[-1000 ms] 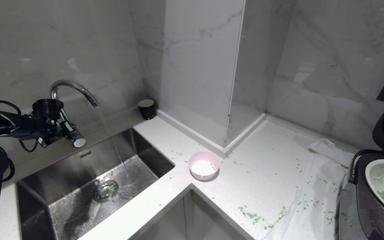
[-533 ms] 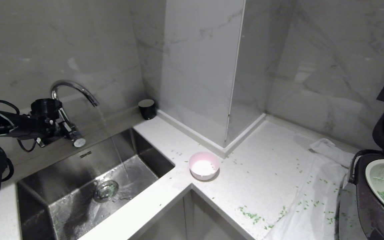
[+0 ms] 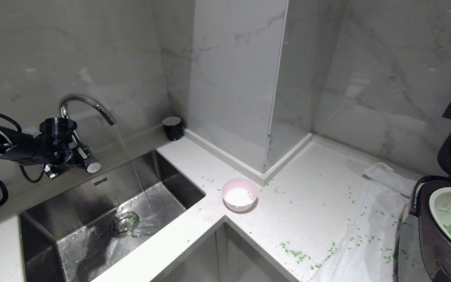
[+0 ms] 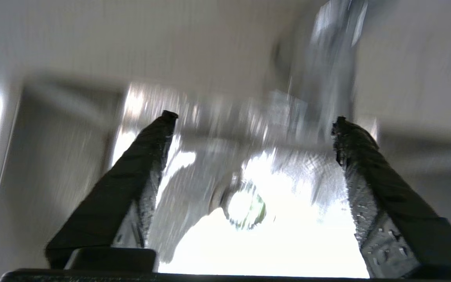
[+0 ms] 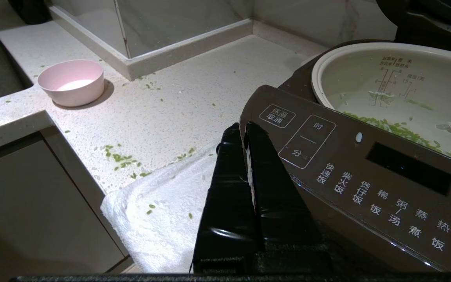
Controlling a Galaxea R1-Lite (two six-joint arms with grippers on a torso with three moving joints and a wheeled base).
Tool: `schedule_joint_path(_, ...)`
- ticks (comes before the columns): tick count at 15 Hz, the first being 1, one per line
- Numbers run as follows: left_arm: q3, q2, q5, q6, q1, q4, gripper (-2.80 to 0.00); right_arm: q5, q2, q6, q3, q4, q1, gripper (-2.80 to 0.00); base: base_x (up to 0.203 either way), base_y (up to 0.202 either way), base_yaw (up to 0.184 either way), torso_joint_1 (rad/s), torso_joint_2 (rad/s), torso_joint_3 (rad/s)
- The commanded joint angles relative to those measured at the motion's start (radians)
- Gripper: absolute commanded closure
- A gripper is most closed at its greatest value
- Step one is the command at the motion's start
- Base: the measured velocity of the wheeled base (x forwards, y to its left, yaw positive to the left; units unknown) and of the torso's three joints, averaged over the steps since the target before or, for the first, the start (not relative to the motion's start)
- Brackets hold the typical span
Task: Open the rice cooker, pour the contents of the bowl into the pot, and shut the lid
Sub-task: Turn on the tap, then pick up the bowl on the table
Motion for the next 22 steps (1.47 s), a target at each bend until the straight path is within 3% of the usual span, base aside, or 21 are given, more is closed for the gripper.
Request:
schedule_joint_path(1, 0.163, -0.105, -0.001, -0.021, -0.031, -0.001, -2.8, 0.0, -0.001, -0.001, 0.0, 0.0, 0.0, 0.0, 0.0, 0.0, 0.0, 0.0, 0.0, 0.0)
schedule_joint_path(5, 0.413, -0.259, -0.028, -0.112, -0.234, -0.006, -2.8, 0.0, -0.001, -0.001, 0.0, 0.0, 0.0, 0.0, 0.0, 0.0, 0.0, 0.0, 0.0, 0.0)
schedule_joint_path(10, 0.454, -0.335, -0.092, -0.144, -0.433, 0.15, -2.8, 0.0, -0.001, -0.001, 0.0, 0.0, 0.0, 0.0, 0.0, 0.0, 0.0, 0.0, 0.0, 0.0)
schedule_joint_path(16, 0.266, -0.312, -0.123, -0.143, -0.622, 0.326, -2.8, 0.0, -0.001, -0.001, 0.0, 0.0, 0.0, 0.0, 0.0, 0.0, 0.0, 0.0, 0.0, 0.0)
schedule_joint_path(22, -0.138, -0.062, -0.127, -0.142, -0.798, 0.518, -2.8, 0.0, -0.001, -0.001, 0.0, 0.0, 0.0, 0.0, 0.0, 0.0, 0.0, 0.0, 0.0, 0.0)
